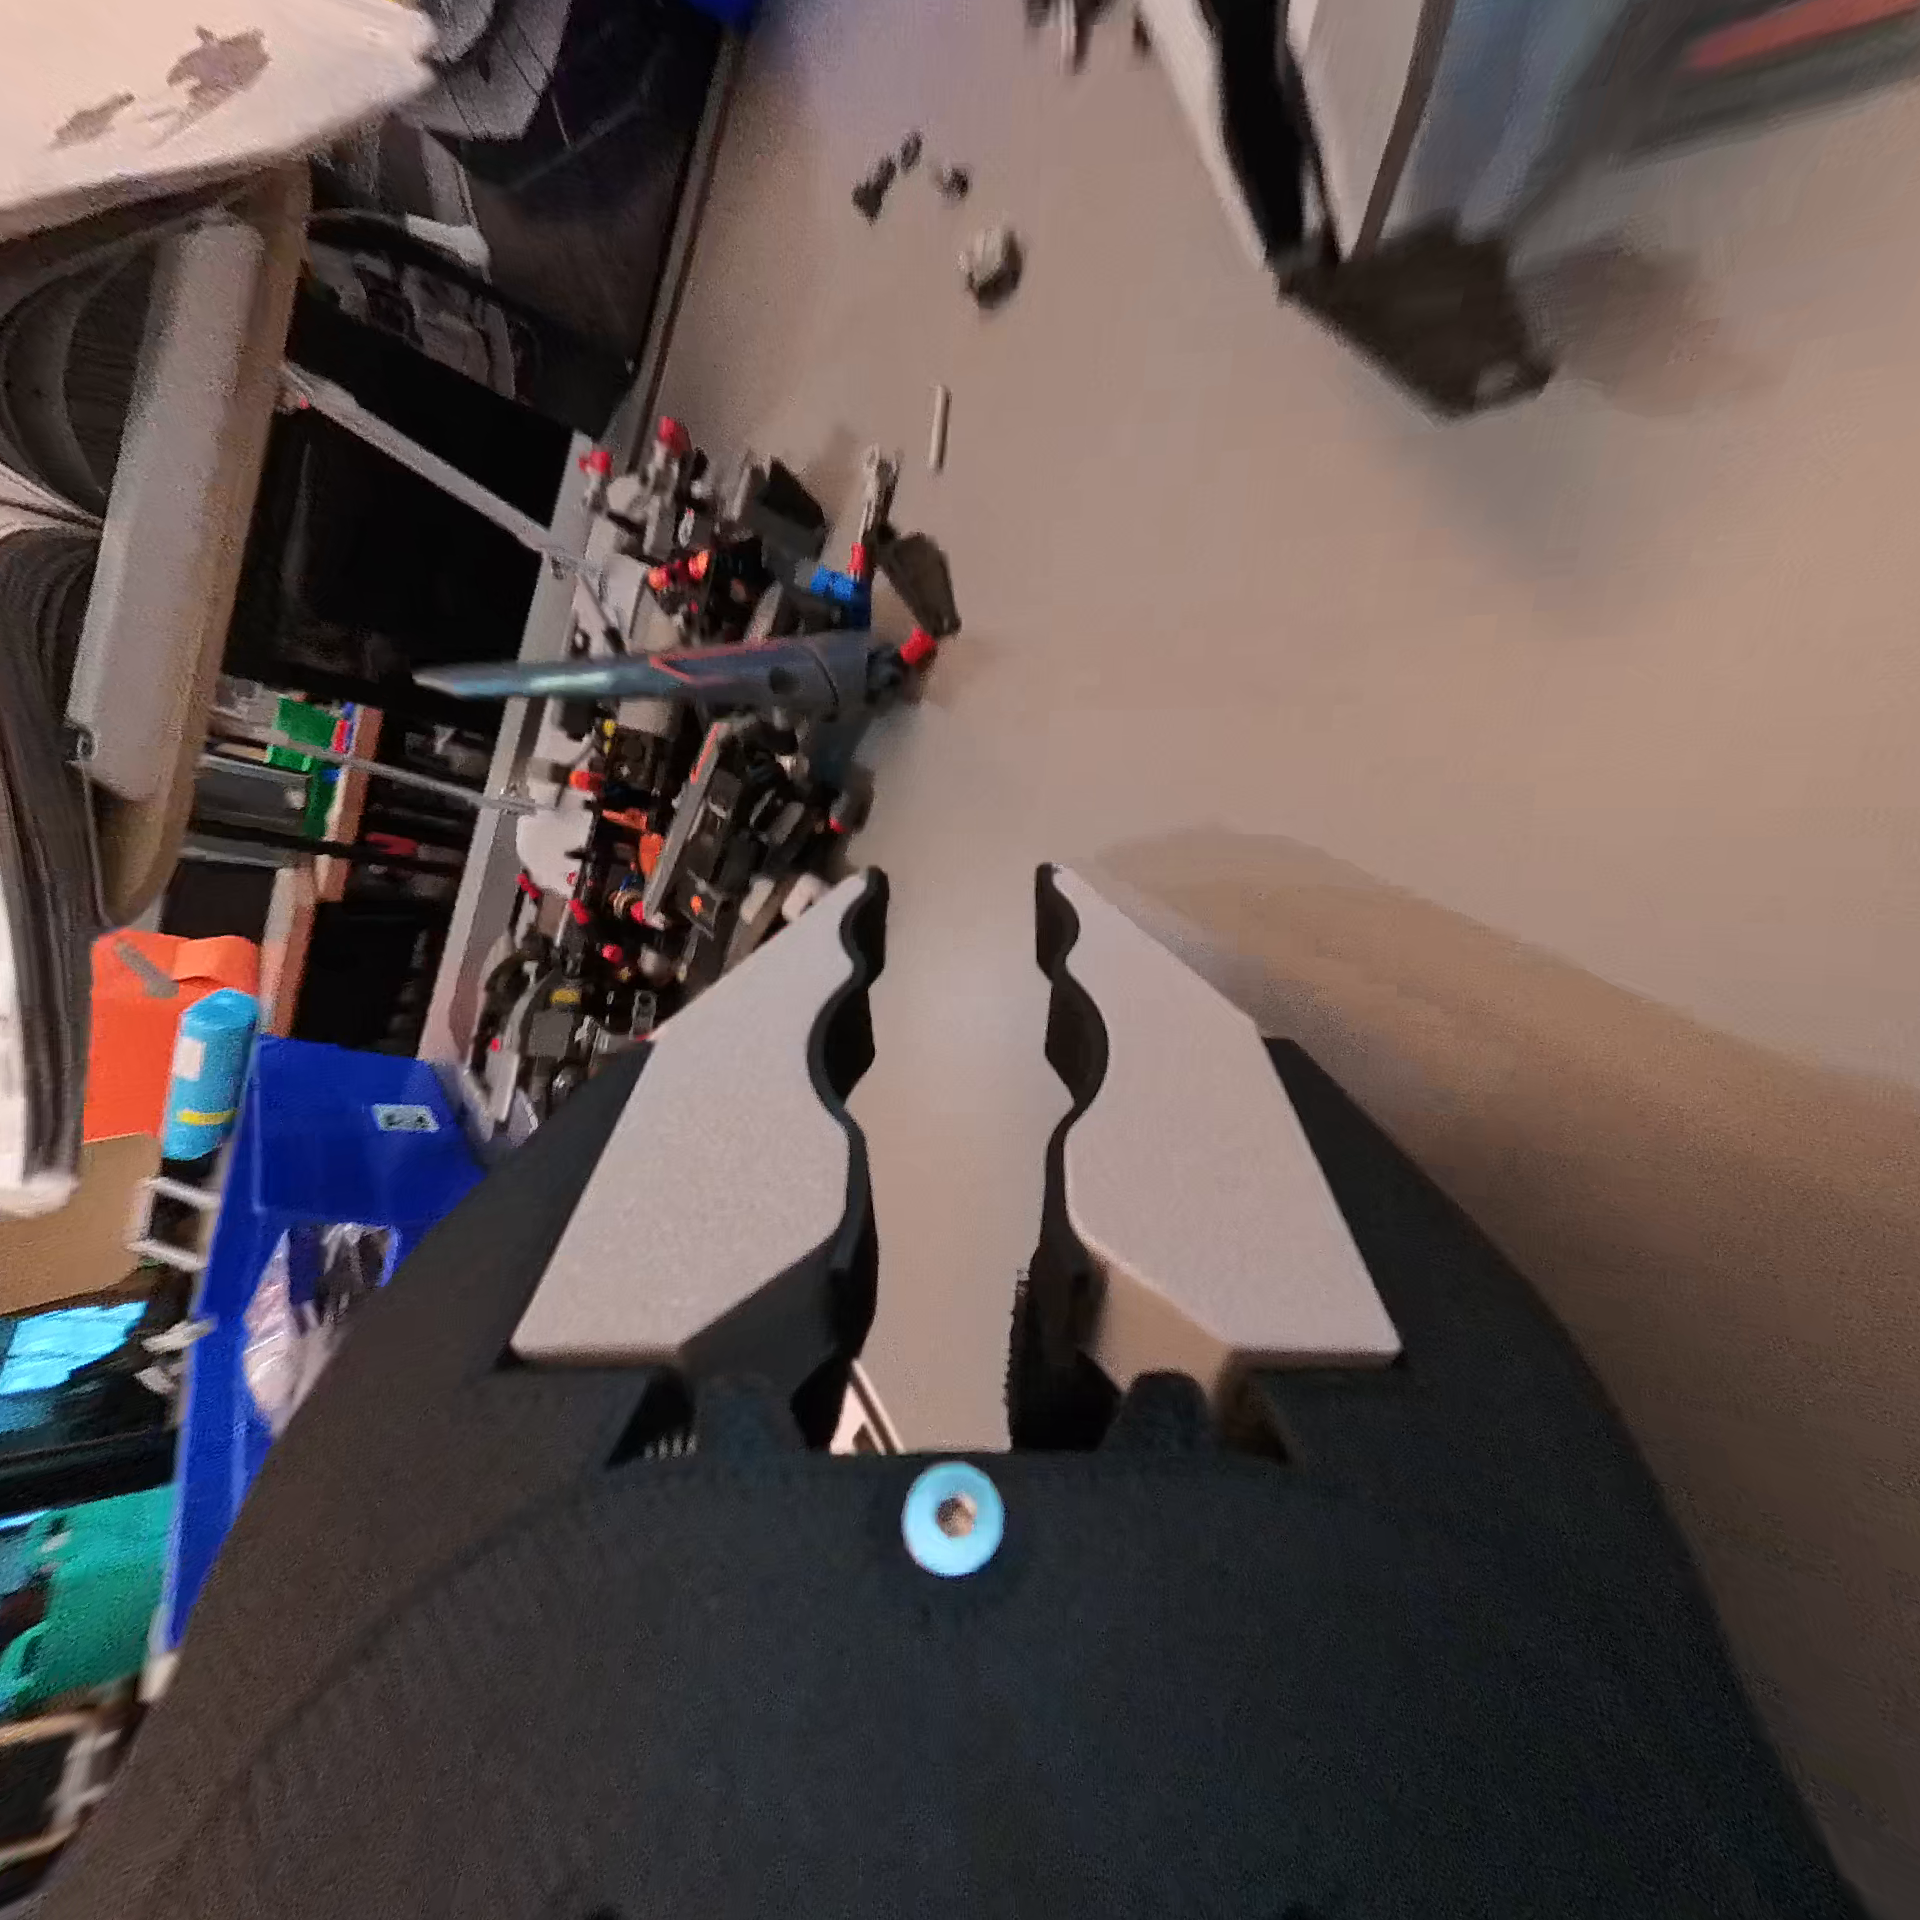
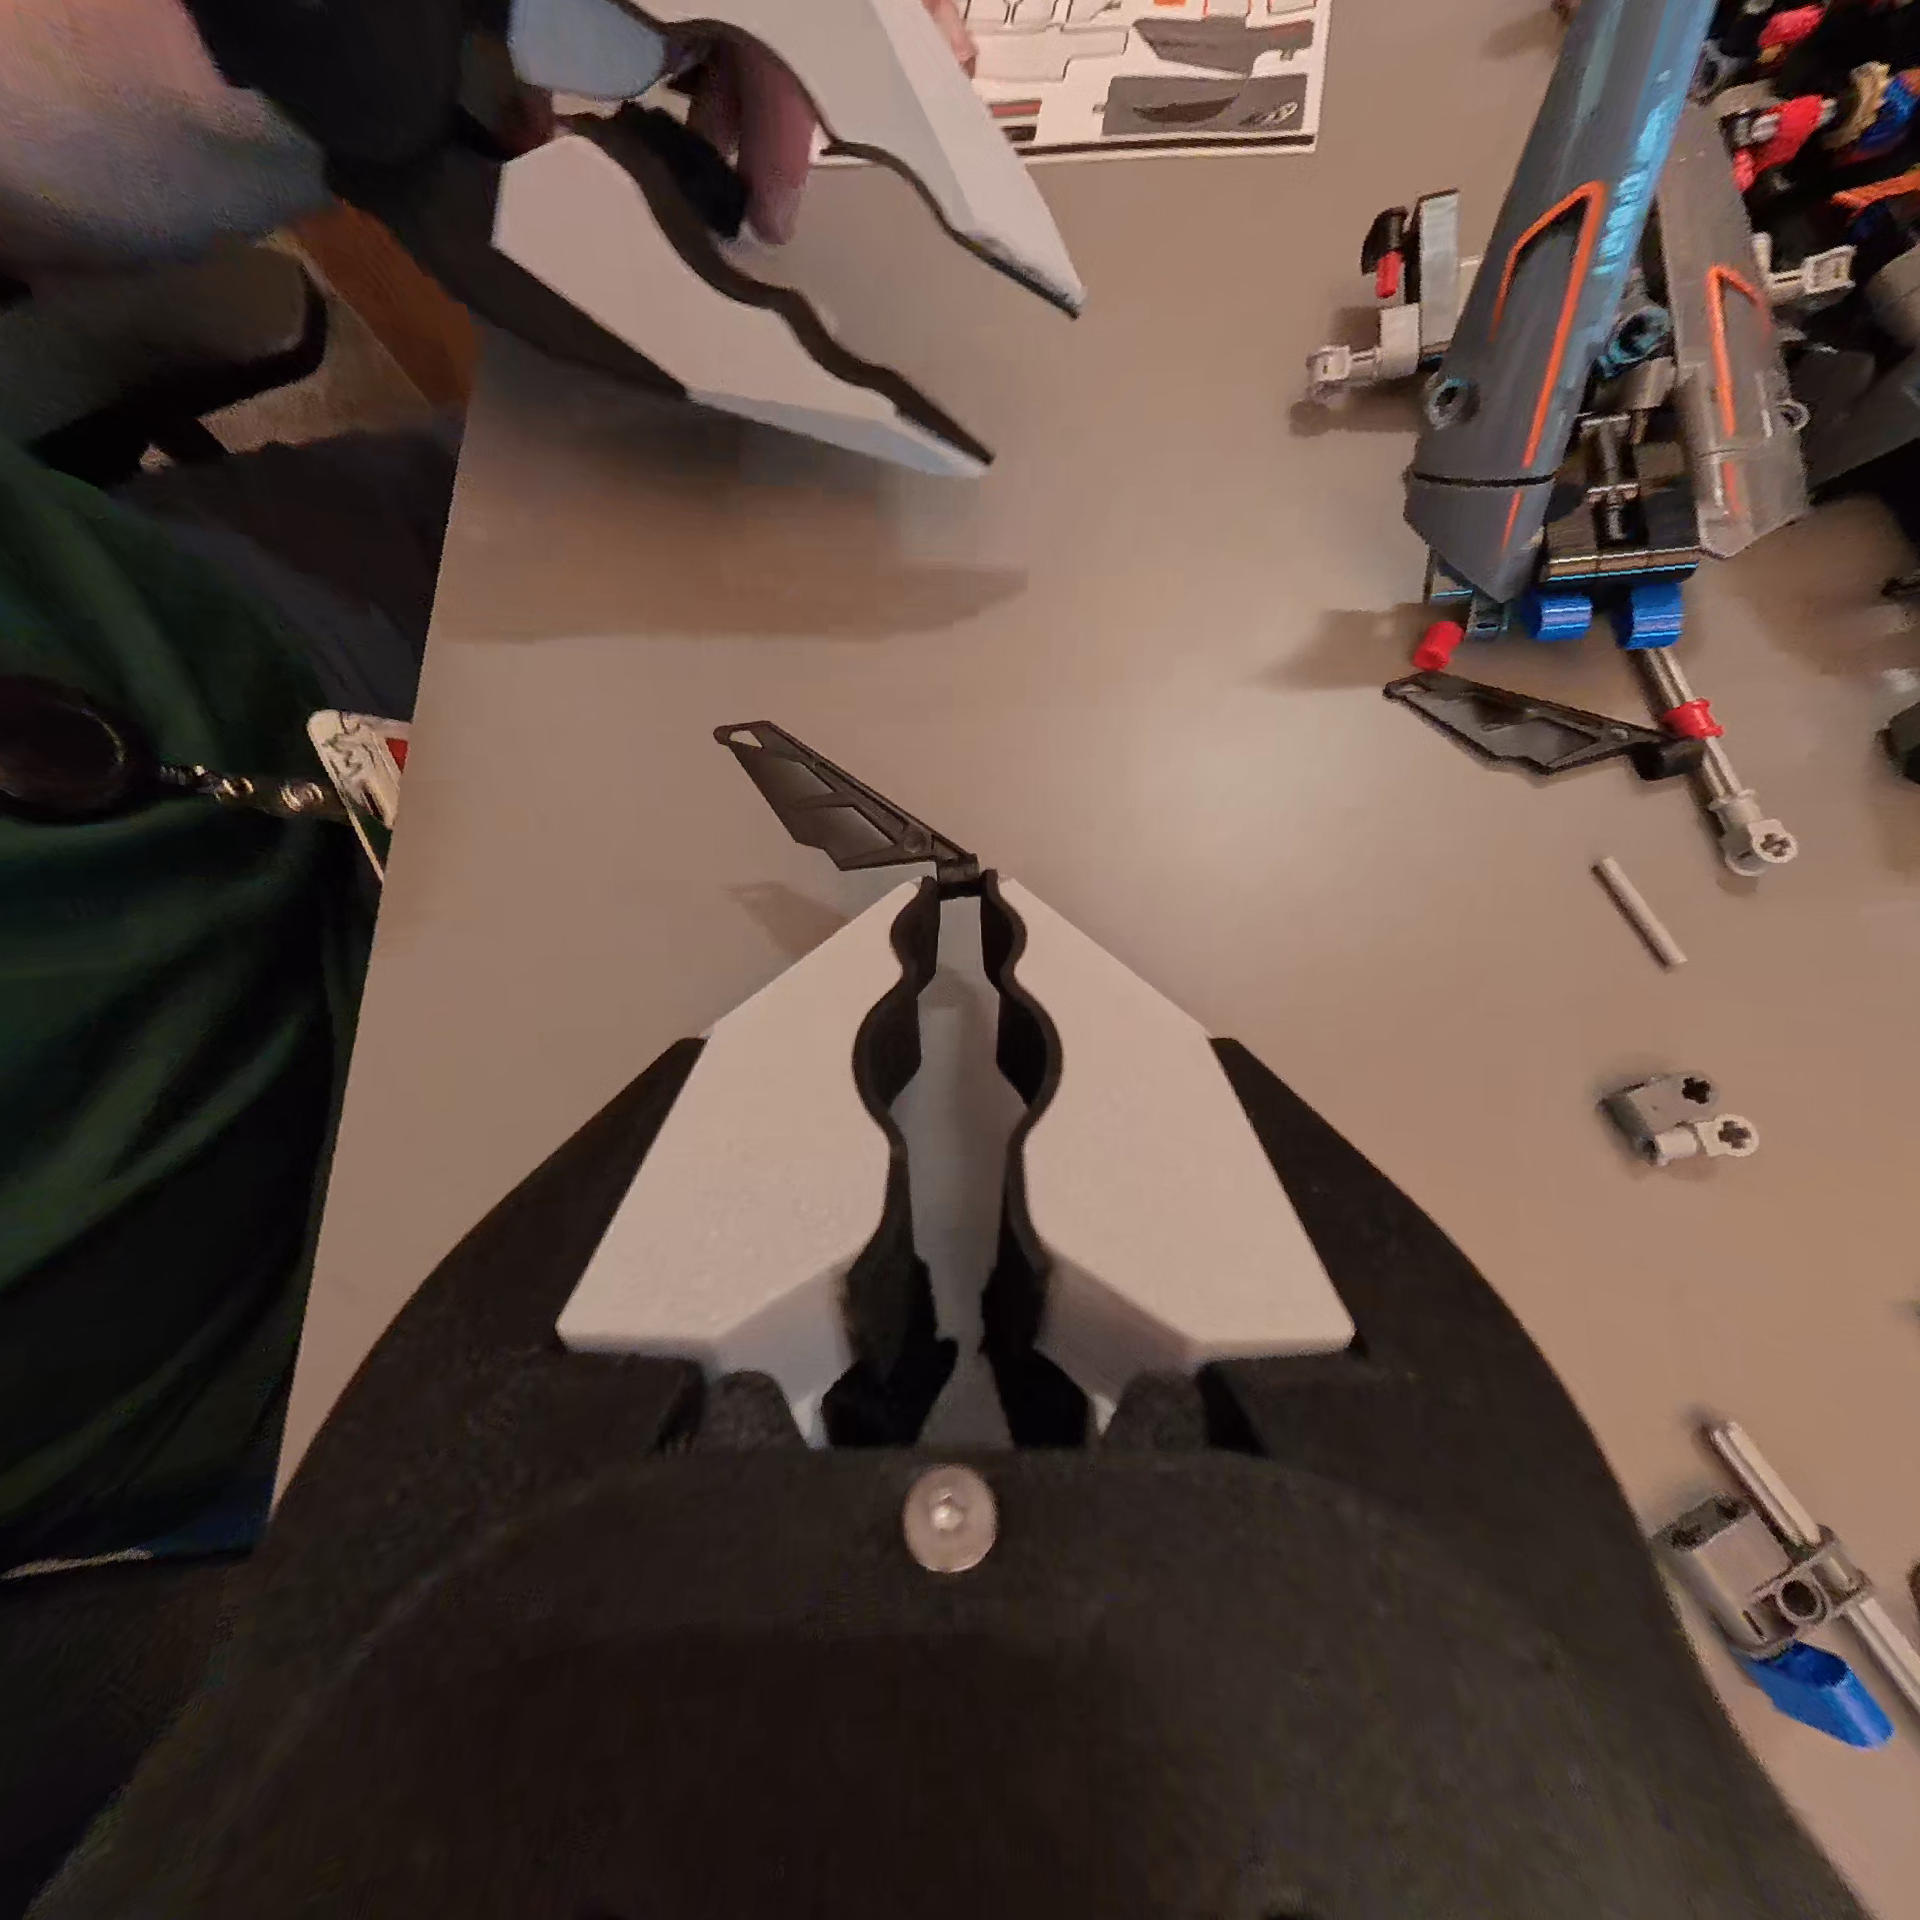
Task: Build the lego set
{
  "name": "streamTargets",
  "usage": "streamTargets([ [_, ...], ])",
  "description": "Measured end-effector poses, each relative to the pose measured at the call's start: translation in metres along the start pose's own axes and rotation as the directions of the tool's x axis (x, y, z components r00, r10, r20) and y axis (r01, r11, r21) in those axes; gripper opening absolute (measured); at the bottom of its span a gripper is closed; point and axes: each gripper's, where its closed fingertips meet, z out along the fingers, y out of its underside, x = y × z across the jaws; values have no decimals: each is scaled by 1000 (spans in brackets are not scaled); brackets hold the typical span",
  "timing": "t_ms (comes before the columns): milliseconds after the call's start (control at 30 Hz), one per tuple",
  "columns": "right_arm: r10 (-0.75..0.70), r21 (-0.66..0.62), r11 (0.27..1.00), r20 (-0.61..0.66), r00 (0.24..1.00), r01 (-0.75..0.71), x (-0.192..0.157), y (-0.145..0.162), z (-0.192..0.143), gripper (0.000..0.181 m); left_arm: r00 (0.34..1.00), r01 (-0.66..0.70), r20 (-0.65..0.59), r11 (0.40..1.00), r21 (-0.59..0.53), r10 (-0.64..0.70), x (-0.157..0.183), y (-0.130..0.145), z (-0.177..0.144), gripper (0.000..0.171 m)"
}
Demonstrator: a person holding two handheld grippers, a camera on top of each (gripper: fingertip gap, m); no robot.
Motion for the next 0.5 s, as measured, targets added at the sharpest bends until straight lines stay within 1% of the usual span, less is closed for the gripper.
streamTargets([
  [67, 45, 22, 999, -2, 999, -45, 2, -5, -2, 5, 998, 51, -35, 996, 73, -48, 0, -19, -8, 34],
  [100, 77, 42, 996, 4, 997, -77, 4, -9, -4, 5, 998, 53, -47, 993, 109, -48, 1, -29, -12, 39],
  [133, 112, 63, 992, 13, 994, -112, 5, -13, -6, 5, 999, 33, -33, 989, 143, -28, 0, -38, -16, 43],
  [233, 220, 97, 970, 62, 974, -225, 8, -20, -9, 5, 993, -108, 62, 975, 197, 97, 0, -61, -24, 45],
  [300, 272, 117, 952, 110, 956, -284, 8, -25, -8, 5, 975, -212, 106, 953, 216, 193, 8, -74, -23, 44],
  [333, 291, 123, 943, 138, 947, -308, 7, -28, -8, 5, 964, -256, 129, 942, 217, 233, 11, -78, -21, 42],
  [400, 327, 115, 931, 165, 931, -347, 7, -29, -5, 5, 938, -337, 171, 913, 230, 302, 16, -85, -21, 25],
  [467, 335, 115, 925, 200, 921, -362, 3, -31, -4, 5, 925, -371, 176, 904, 215, 338, 18, -85, -17, 20],
  [500, 344, 117, 920, 220, 913, -374, 1, -33, -5, 5, 918, -384, 185, 902, 195, 351, 17, -83, -14, 11],
])
